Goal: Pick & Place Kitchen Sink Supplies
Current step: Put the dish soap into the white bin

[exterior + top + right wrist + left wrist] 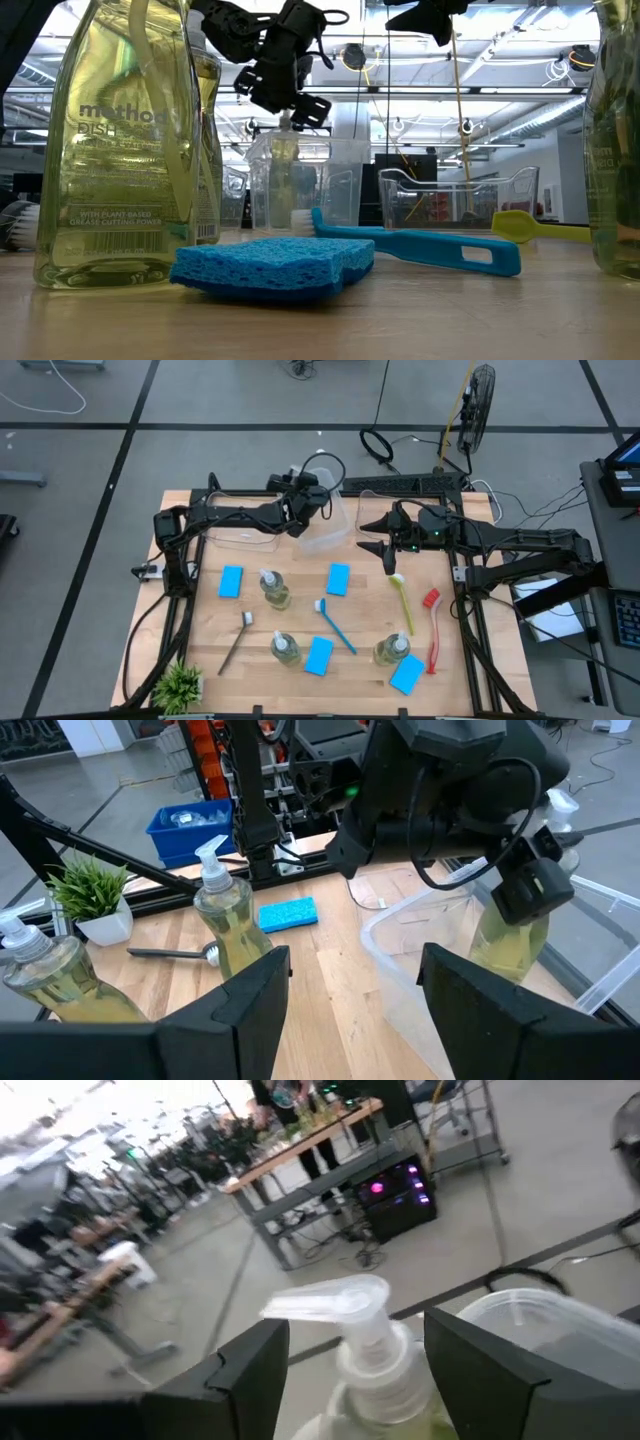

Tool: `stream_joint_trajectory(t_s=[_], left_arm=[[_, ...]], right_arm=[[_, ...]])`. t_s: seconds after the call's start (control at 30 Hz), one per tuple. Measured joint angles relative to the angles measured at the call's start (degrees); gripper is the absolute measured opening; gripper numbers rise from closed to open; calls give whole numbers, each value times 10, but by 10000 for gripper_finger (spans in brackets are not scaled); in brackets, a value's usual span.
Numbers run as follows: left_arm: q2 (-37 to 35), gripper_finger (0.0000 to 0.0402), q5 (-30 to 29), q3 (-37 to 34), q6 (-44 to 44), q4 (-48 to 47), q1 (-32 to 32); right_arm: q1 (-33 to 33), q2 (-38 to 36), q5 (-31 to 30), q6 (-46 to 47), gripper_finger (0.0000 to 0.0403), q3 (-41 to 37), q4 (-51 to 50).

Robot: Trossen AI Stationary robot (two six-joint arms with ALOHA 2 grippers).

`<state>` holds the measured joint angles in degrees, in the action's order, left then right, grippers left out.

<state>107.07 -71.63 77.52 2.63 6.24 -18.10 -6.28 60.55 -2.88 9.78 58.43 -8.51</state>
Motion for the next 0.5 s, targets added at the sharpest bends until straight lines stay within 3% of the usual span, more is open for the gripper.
stream_joint_trajectory(t_s=[0.17,0.5], left_arm=[[0,234,-55,0,51,15,7],[0,235,-93,0,133,33,21]], right_arm=[[0,0,0,0,212,0,0],[0,0,0,0,212,0,0]])
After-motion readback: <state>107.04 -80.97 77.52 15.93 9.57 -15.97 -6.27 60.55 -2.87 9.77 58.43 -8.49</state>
